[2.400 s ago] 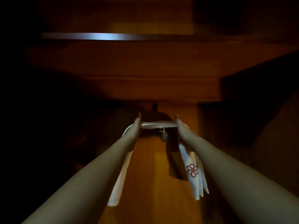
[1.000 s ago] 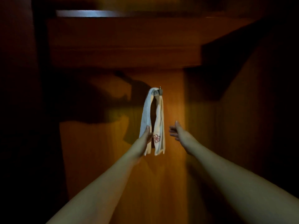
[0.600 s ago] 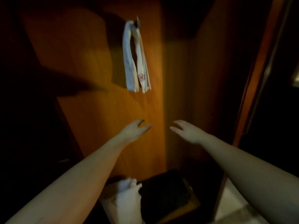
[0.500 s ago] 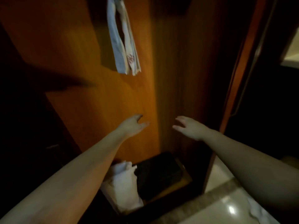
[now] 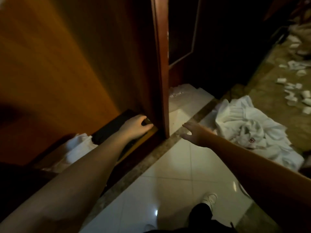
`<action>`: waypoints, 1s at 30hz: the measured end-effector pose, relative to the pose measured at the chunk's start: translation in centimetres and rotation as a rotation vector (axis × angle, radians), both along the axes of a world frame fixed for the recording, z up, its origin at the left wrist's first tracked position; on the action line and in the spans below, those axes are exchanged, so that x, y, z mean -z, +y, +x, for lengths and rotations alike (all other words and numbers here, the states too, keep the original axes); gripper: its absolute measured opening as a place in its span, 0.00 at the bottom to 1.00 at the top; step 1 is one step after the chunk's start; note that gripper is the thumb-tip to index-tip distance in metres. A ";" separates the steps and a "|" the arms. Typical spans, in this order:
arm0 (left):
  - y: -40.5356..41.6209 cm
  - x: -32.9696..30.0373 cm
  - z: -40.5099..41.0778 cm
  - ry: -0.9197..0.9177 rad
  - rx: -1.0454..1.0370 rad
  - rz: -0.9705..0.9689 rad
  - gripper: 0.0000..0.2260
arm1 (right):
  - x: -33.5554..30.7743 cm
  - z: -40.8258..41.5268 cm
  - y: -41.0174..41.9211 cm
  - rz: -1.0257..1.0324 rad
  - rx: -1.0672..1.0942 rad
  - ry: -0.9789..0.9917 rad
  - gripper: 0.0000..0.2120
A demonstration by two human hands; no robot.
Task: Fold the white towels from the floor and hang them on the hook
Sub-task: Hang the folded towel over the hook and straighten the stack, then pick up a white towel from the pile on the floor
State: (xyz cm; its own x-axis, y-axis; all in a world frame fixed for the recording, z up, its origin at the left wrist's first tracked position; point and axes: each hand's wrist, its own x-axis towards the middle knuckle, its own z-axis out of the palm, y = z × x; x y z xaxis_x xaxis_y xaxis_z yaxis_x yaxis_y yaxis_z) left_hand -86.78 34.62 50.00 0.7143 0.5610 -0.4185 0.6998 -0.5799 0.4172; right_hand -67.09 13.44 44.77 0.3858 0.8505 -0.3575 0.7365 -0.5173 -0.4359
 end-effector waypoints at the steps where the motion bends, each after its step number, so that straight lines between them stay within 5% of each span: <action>1: -1.2 0.9 2.0 0.020 -0.001 -0.017 0.32 | 1.0 1.5 -1.6 -0.010 0.023 0.011 0.33; 17: -17.4 13.2 32.2 0.274 0.204 -0.151 0.30 | 13.0 24.1 -24.3 -0.334 0.466 0.243 0.32; 30: -19.8 27.7 55.9 0.387 0.398 -0.316 0.21 | 24.0 41.7 -28.0 -0.336 0.826 0.511 0.30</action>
